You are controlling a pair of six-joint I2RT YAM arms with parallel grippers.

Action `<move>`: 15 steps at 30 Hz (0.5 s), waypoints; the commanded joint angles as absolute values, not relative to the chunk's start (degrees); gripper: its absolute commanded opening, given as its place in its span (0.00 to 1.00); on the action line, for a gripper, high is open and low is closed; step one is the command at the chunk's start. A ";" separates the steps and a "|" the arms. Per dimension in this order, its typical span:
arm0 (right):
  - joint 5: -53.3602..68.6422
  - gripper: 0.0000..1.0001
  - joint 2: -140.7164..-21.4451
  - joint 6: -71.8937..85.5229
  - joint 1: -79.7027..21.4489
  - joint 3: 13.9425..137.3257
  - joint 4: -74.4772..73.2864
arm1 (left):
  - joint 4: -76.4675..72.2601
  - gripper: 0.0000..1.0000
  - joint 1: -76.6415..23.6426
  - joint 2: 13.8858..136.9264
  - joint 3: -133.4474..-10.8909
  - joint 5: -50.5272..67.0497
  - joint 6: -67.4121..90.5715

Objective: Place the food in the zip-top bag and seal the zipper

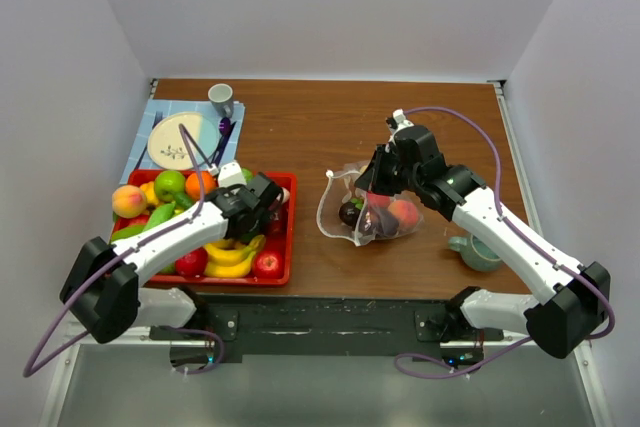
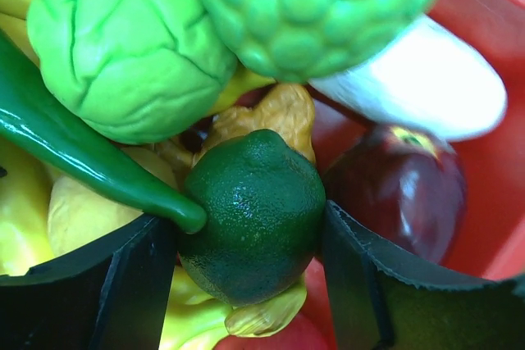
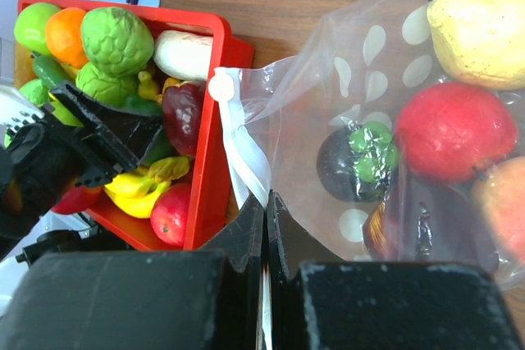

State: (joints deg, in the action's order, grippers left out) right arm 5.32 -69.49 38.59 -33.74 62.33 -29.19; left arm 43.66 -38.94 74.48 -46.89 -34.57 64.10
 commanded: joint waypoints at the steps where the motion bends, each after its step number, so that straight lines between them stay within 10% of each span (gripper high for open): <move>1: 5.63 0.00 -69.61 38.76 -34.01 63.19 -28.12 | 43.50 0.26 -38.76 68.49 -49.83 -30.33 59.68; 15: 5.19 0.00 -71.02 39.37 -35.07 64.69 -27.95 | 42.72 0.12 -38.76 61.44 -52.12 -22.76 49.57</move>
